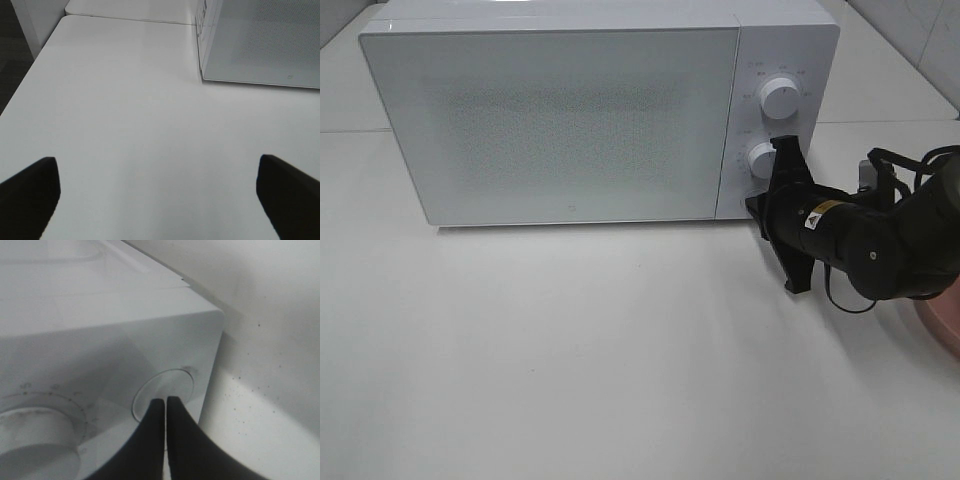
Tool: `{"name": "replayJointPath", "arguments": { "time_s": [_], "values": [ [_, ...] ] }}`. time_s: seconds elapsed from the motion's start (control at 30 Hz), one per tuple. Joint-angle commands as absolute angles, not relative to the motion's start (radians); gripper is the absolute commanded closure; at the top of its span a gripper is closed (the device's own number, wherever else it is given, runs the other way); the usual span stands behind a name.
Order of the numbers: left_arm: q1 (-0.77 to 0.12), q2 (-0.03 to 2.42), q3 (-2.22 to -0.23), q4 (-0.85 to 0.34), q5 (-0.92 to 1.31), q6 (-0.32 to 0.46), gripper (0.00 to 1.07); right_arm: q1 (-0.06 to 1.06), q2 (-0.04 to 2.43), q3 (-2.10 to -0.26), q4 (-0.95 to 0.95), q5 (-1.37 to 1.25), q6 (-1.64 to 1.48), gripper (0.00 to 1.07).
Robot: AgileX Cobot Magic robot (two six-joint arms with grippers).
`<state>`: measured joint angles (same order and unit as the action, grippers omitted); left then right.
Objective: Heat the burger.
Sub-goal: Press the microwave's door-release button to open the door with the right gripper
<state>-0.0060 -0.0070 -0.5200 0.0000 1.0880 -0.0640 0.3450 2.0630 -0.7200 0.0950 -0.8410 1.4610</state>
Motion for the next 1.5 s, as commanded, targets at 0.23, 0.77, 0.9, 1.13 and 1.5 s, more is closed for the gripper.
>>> {"name": "replayJointPath", "arguments": {
  "time_s": [0.23,0.77,0.9,1.13,1.5],
  "values": [
    [-0.012,-0.01,-0.516,-0.011,1.071,-0.064,0.04,0.35,2.07,-0.746,0.11,-0.846,1.423,1.07],
    [-0.012,-0.01,-0.516,-0.011,1.071,-0.064,0.04,0.35,2.072,-0.788,0.156,-0.933,1.374,1.06],
    [-0.012,-0.01,-0.516,-0.011,1.071,-0.064,0.04,0.35,2.072,-0.788,0.164,-0.933,1.374,1.06],
    [-0.012,-0.01,-0.516,-0.011,1.071,-0.064,0.04,0.348,2.072,-0.816,0.179,-0.956,1.374,1.07],
    [-0.012,-0.01,-0.516,-0.011,1.071,-0.064,0.04,0.348,2.072,-0.891,0.223,-0.949,1.348,1.07]
  ]
}}
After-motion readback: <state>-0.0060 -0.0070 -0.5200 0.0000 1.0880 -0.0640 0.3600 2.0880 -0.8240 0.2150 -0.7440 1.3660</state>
